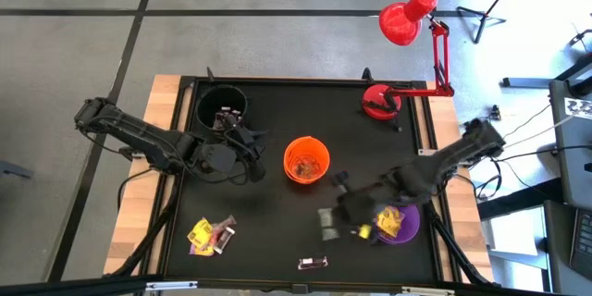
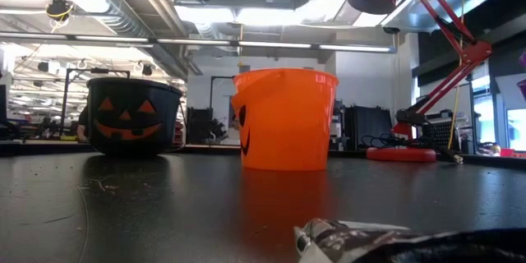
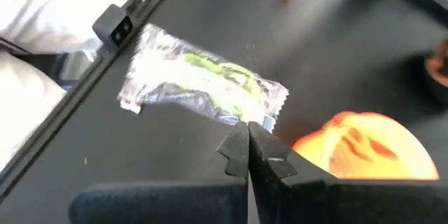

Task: Sort candy
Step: Put the green gummy into the orange bucket

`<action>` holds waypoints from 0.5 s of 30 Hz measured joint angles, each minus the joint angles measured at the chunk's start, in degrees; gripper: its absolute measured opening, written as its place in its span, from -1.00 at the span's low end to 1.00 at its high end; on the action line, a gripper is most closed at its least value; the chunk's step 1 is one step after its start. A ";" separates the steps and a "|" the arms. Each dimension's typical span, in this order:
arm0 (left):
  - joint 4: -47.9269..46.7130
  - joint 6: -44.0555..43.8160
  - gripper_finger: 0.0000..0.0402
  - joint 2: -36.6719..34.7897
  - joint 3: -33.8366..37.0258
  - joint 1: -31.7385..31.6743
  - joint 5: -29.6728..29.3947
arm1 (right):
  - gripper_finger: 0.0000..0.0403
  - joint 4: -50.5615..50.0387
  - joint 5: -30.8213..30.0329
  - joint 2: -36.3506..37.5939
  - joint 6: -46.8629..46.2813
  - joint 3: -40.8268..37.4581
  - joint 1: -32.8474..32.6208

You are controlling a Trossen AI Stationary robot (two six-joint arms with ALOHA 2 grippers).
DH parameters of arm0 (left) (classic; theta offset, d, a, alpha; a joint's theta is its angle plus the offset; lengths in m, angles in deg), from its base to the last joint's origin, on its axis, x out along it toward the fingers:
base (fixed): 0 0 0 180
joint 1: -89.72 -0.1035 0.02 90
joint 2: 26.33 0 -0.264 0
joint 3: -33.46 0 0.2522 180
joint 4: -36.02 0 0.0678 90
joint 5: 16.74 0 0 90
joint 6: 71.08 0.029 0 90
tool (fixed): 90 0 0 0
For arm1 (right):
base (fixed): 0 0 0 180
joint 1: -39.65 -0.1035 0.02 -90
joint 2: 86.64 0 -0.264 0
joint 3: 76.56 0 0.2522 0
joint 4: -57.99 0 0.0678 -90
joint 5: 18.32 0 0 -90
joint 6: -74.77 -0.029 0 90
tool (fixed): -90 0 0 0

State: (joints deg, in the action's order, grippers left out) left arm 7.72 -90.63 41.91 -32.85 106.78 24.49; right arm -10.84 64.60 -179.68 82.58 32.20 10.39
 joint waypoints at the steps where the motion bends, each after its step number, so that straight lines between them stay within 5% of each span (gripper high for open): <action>1: -0.05 0.00 -0.38 0.00 0.00 0.01 0.32 | -1.00 -1.69 -2.02 1.19 -1.24 0.00 -1.24; 7: -0.24 0.00 -0.38 0.00 0.00 0.02 0.47 | -1.00 -8.64 -10.28 8.54 -9.40 -1.90 -8.40; 15: -0.26 0.00 -0.38 0.00 0.00 0.02 0.47 | -1.00 -2.95 -10.70 24.54 -20.01 -18.63 -15.04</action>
State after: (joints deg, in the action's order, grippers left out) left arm 7.46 -90.63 41.91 -32.85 106.80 24.97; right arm -13.79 53.90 -155.14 62.57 13.57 -4.65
